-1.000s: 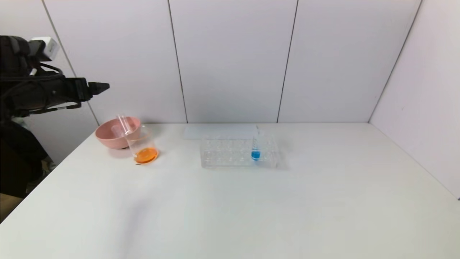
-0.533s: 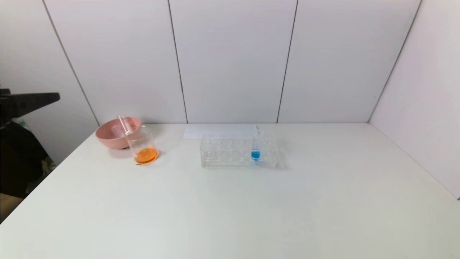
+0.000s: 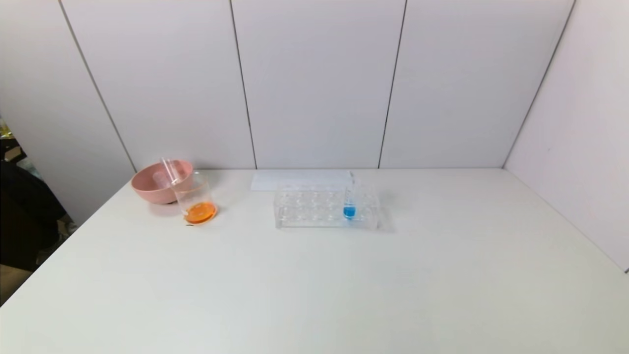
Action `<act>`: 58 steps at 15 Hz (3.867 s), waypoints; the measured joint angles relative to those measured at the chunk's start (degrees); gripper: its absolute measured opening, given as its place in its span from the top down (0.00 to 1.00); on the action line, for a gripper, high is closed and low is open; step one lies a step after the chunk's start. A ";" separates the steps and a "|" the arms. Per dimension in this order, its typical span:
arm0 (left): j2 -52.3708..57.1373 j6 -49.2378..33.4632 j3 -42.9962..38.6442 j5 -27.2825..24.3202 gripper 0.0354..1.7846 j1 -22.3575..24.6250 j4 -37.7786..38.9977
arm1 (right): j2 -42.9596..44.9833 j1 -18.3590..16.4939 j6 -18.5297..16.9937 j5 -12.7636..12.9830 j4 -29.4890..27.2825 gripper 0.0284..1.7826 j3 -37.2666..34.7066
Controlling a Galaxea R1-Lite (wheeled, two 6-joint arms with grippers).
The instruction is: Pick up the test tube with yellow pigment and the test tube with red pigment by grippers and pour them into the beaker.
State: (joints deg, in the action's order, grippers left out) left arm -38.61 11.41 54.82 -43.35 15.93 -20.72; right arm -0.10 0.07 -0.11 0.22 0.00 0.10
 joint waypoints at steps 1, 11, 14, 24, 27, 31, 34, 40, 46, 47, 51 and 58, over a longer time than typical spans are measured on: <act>1.15 0.00 -0.46 1.60 0.01 -0.11 0.99 | 0.00 -0.02 0.00 0.00 0.00 0.05 0.00; 4.77 -0.74 -6.36 13.23 0.01 -2.96 13.20 | 0.00 0.00 0.01 0.00 0.00 0.05 0.00; 6.69 -0.61 -7.34 19.54 0.01 -9.68 13.07 | 0.00 0.00 0.01 0.00 0.00 0.05 0.00; 20.89 -0.72 -18.55 36.07 0.01 -21.97 13.51 | 0.00 0.00 0.01 -0.01 0.00 0.05 0.00; 22.19 -0.91 -22.00 36.55 0.01 -20.42 14.91 | 0.00 -0.02 0.01 -0.01 0.00 0.05 0.00; 24.39 -1.05 -26.22 33.79 0.01 -18.30 17.68 | 0.00 0.00 0.01 -0.01 0.00 0.05 0.00; 27.39 -2.43 -31.95 33.76 0.01 -17.03 20.21 | 0.00 0.00 0.00 -0.04 0.00 0.05 0.00; 32.07 -7.06 -45.96 33.76 0.01 -16.46 29.23 | 0.00 0.00 0.00 -0.01 0.00 0.05 0.00; 37.27 -10.03 -53.09 33.21 0.01 -15.93 28.62 | 0.00 -0.02 0.01 -0.01 0.00 0.05 0.00; 37.73 -10.25 -53.94 33.27 0.01 -15.93 29.06 | 0.00 0.00 0.01 -0.01 0.00 0.05 0.00; 38.51 -9.76 -54.75 35.96 0.01 -15.93 27.97 | 0.00 0.00 0.01 0.00 0.00 0.05 0.00; 38.58 -6.78 -54.80 40.90 0.01 -15.93 20.82 | 0.00 0.02 0.01 0.00 0.00 0.05 0.00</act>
State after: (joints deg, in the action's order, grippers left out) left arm -0.02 4.63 0.02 -2.45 0.00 0.10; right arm -0.10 0.10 -0.10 0.22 0.00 0.10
